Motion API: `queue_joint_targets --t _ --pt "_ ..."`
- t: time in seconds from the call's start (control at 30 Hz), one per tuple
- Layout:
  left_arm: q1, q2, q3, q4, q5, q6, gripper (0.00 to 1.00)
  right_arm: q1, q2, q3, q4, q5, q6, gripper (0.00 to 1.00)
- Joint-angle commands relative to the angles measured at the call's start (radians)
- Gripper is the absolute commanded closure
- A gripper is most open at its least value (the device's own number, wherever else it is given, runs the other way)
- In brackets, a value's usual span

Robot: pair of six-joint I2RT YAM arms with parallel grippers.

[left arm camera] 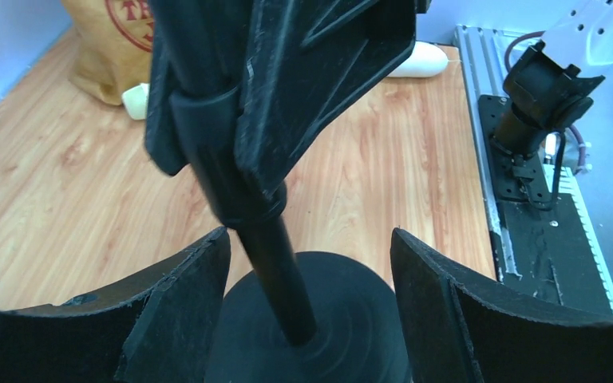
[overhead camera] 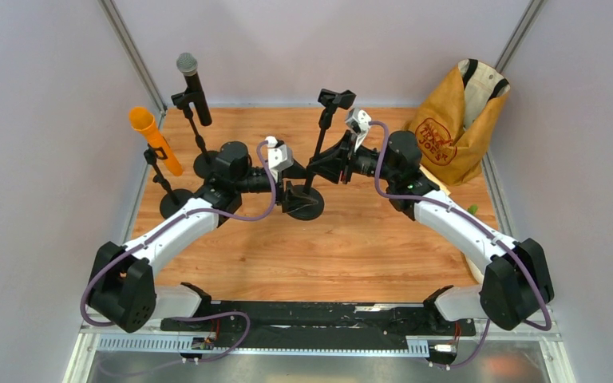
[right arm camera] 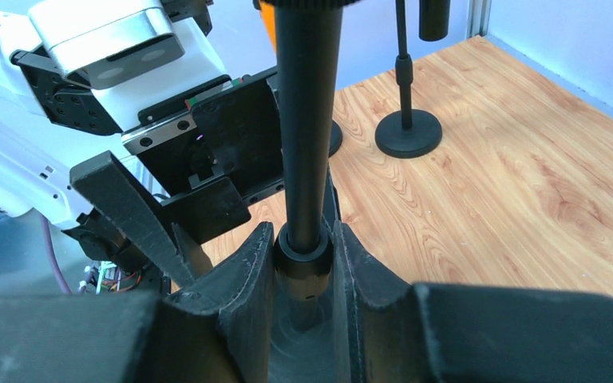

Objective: Remove the microphone from the stand

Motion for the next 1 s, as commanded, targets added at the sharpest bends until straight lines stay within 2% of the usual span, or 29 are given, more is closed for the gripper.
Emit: queue_joint_targets --t 0.0,0.07,0.17,0.33,0.47,0.5,0.6,0.67,0.73,0.83,0.97 --pt "-0.031 0.021 0.010 0.032 -0.006 -0.014 0.21 0.007 -0.058 0.002 0.129 -0.030 0.038 1.00" --pt "-0.035 0.029 0.013 0.029 -0.011 -0.014 0.27 0.007 -0.063 -0.001 0.129 -0.035 0.033 1.00" --pt "-0.036 0.040 0.016 0.028 -0.019 -0.021 0.50 0.007 -0.067 -0.004 0.128 -0.037 0.024 1.00" --pt "-0.037 0.041 0.014 0.028 -0.038 -0.025 0.71 0.007 -0.065 -0.010 0.124 -0.037 0.011 1.00" --pt "-0.037 0.044 0.013 0.035 -0.056 -0.037 0.96 0.007 -0.063 -0.013 0.126 -0.032 0.010 1.00" --pt "-0.038 0.044 0.012 0.041 -0.068 -0.041 0.98 0.007 -0.063 -0.014 0.124 -0.024 0.010 0.95" --pt "-0.038 0.041 0.010 0.055 -0.120 -0.064 1.00 0.007 -0.064 -0.012 0.112 0.029 0.015 0.56" --pt "-0.038 0.036 0.011 0.062 -0.186 -0.088 1.00 0.007 -0.065 -0.014 0.107 0.081 0.031 0.43" --pt "-0.038 0.027 0.010 0.069 -0.281 -0.111 1.00 0.007 -0.064 -0.022 0.110 0.147 0.059 0.37" --pt "-0.039 0.017 0.001 0.087 -0.400 -0.137 1.00 0.007 -0.055 -0.053 0.141 0.235 0.108 0.36" --pt "-0.039 0.011 -0.020 0.119 -0.459 -0.174 1.00 0.008 -0.025 -0.091 0.177 0.324 0.156 0.36"
